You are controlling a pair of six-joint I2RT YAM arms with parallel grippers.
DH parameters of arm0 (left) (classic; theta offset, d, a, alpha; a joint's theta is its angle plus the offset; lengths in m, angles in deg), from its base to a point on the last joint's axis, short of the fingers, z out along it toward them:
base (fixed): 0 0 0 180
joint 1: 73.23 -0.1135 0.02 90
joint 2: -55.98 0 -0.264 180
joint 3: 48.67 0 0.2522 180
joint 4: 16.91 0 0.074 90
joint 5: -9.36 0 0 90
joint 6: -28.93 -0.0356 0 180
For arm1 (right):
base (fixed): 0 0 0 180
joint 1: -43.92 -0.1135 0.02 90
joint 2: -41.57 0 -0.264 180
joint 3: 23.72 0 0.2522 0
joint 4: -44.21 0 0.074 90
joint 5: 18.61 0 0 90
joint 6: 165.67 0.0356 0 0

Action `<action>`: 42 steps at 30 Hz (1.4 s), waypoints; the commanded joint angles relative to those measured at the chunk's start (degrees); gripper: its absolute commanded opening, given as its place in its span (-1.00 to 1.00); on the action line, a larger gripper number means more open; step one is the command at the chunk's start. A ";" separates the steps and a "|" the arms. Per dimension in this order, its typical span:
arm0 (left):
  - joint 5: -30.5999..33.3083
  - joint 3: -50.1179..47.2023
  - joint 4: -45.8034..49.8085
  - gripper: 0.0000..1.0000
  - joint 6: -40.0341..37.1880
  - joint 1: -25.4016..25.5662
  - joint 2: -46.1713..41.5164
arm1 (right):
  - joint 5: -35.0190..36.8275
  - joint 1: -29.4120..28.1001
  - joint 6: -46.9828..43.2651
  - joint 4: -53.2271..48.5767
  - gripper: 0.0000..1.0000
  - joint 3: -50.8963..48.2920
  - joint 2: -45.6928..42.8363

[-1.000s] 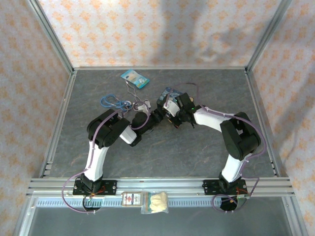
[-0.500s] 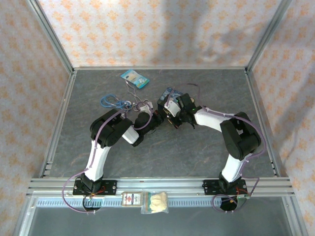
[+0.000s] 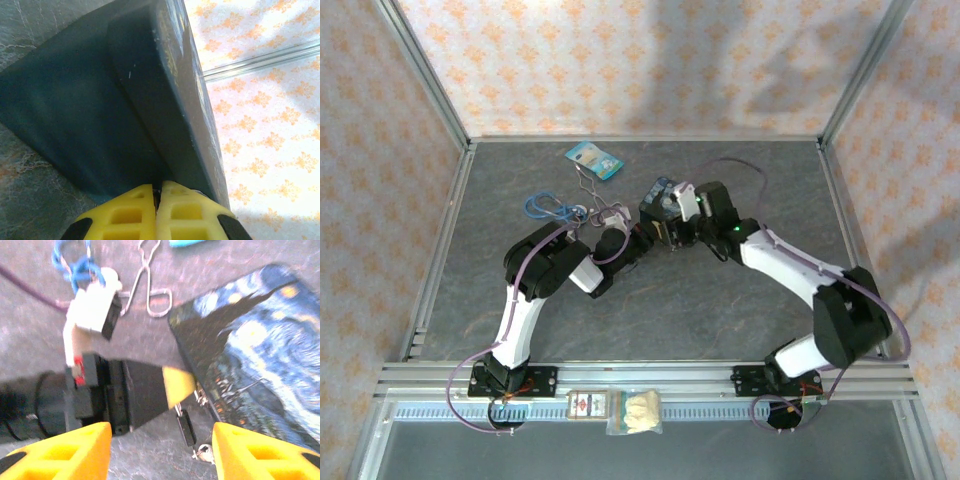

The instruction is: Unlock the padlock with the key

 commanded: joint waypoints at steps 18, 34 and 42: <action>3.80 -3.02 -5.85 -1.00 2.08 0.11 -0.80 | 26.01 1.57 39.61 12.87 0.24 -5.89 9.61; 12.47 -8.43 -10.06 -1.00 4.75 -0.45 -5.04 | 27.14 1.91 42.91 15.67 0.22 -11.36 9.27; 1.69 -16.42 -2.70 -1.00 -0.44 -2.95 -17.41 | 28.98 1.90 34.99 15.67 0.42 -8.39 1.86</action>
